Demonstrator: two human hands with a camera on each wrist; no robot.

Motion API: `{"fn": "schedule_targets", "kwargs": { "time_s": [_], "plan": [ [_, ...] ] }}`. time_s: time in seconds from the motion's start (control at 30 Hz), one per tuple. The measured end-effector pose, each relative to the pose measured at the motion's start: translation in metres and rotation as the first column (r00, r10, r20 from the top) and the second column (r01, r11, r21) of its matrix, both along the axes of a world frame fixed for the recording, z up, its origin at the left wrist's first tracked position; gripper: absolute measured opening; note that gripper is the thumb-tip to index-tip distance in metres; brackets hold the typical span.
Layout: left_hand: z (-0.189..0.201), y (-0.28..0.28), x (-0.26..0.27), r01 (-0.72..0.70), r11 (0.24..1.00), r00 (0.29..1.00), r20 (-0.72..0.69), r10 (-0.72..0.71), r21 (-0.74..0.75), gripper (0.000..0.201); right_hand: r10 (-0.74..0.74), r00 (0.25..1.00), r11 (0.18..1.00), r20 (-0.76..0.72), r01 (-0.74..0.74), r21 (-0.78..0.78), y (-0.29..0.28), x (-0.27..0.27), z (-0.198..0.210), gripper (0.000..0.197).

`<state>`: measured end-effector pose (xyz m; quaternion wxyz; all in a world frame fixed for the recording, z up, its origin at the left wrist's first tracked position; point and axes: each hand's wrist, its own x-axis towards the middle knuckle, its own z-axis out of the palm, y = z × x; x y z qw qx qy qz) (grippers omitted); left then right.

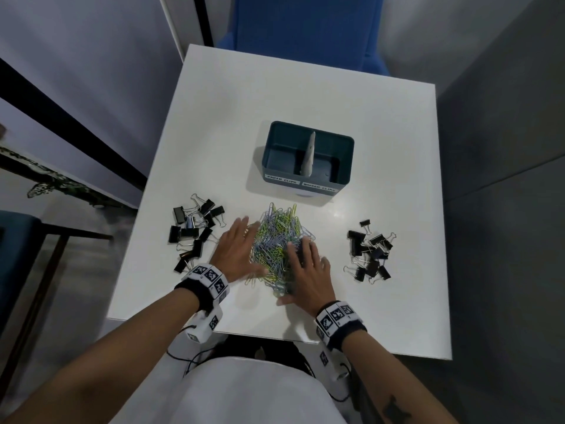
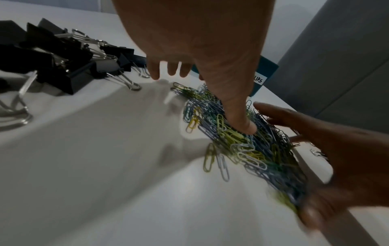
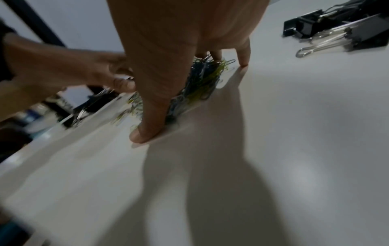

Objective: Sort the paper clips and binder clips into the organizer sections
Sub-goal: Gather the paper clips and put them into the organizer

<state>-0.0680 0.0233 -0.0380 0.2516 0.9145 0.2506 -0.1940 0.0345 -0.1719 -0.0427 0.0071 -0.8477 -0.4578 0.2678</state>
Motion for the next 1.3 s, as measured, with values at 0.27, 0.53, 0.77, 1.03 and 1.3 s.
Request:
{"fn": "schedule_targets", "kwargs": {
  "time_s": [0.27,0.53,0.77,1.03,1.3],
  "plan": [
    [0.003,-0.021,0.009,0.129,0.991,0.99,0.064,-0.128,-0.018,0.103,0.015,0.997,0.997,0.08,-0.021,0.081,0.021,0.025,0.01,0.101],
    [0.006,-0.008,0.02,0.146,0.989,0.989,0.031,-0.147,0.031,0.096,-0.081,0.995,0.997,-0.051,0.082,0.006,0.023,0.053,0.015,0.101],
    [0.011,-0.011,0.035,0.094,0.995,0.986,0.134,-0.099,0.045,0.055,-0.172,0.984,0.983,-0.05,0.175,0.061,0.04,0.05,0.021,0.06],
    [0.025,0.003,0.041,0.031,0.999,0.966,0.256,-0.029,-0.004,0.026,-0.258,0.956,0.955,-0.138,0.274,0.114,0.044,0.067,0.035,0.024],
    [0.072,0.021,0.052,0.032,0.996,0.928,0.374,0.0,-0.08,0.014,-0.236,0.966,0.935,-0.105,0.255,0.245,0.029,0.075,0.055,0.019]
  ]
}}
